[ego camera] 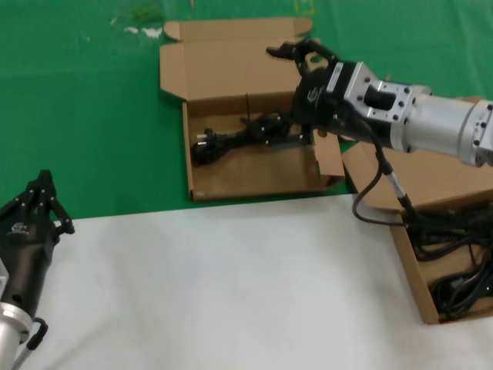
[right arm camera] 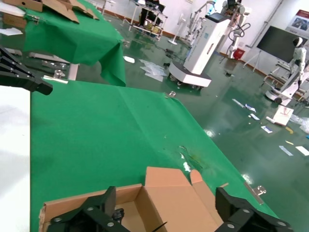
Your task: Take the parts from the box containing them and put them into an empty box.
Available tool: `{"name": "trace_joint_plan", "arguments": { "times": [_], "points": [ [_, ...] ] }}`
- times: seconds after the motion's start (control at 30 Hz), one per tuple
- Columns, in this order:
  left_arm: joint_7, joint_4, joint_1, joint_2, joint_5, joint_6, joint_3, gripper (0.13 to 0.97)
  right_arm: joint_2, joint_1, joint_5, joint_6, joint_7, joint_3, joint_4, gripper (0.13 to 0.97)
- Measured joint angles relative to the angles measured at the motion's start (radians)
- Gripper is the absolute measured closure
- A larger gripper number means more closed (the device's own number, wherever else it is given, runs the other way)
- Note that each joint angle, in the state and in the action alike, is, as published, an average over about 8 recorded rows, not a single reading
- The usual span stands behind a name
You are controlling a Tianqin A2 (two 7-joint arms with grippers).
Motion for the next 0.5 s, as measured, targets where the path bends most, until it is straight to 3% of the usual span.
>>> {"name": "trace_joint_plan", "arguments": {
  "times": [0.2, 0.5],
  "points": [
    [0.000, 0.000, 0.000, 0.000, 0.000, 0.000, 0.000, 0.939, -0.002, -0.020, 0.009, 0.017, 0.002, 0.009, 0.010, 0.357],
    [0.000, 0.000, 0.000, 0.000, 0.000, 0.000, 0.000, 0.867, -0.018, -0.094, 0.045, 0.092, -0.004, 0.041, 0.036, 0.216]
  ]
}}
